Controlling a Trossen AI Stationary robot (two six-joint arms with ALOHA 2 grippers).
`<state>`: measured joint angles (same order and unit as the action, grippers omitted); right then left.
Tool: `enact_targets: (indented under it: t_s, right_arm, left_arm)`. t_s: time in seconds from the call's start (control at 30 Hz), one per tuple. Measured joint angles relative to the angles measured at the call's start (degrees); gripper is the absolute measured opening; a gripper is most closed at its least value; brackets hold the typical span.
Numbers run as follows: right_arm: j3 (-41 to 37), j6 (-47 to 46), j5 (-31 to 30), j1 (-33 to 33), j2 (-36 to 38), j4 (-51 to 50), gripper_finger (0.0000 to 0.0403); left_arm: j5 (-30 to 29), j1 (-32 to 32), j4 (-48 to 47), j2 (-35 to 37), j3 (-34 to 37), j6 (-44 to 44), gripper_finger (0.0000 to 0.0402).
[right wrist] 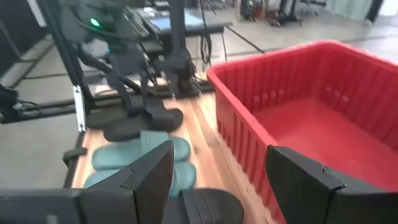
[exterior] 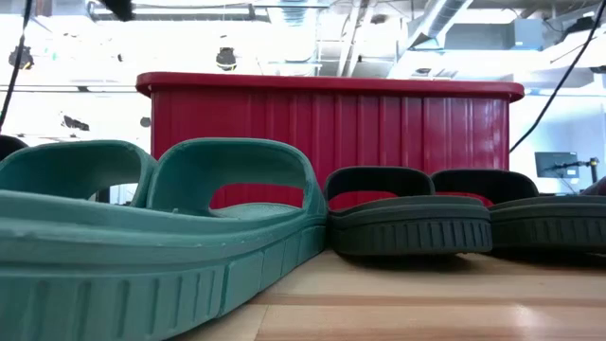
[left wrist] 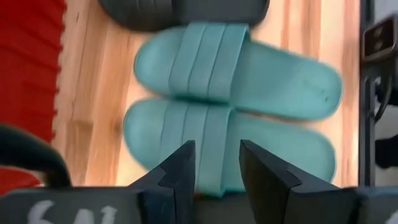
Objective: Pick and place slides into bin
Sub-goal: Put the green slipper into the red container container
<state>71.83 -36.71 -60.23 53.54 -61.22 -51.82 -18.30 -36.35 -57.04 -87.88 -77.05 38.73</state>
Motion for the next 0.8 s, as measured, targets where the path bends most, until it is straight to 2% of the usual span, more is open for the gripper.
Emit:
enact_targets:
  t_s: [0.23,0.8]
  right_arm:
    - [0.0,-6.5,0.2,0.0,-2.1,-5.7,0.024]
    - [0.0,-8.4,0.3,-0.9,-2.2,-6.5,0.024]
  left_arm:
    - [0.0,-2.3,-6.2,0.0,-0.2,2.4,0.0114]
    - [-7.4,-0.7,-6.5,0.0,-0.2,-3.3,0.0114]
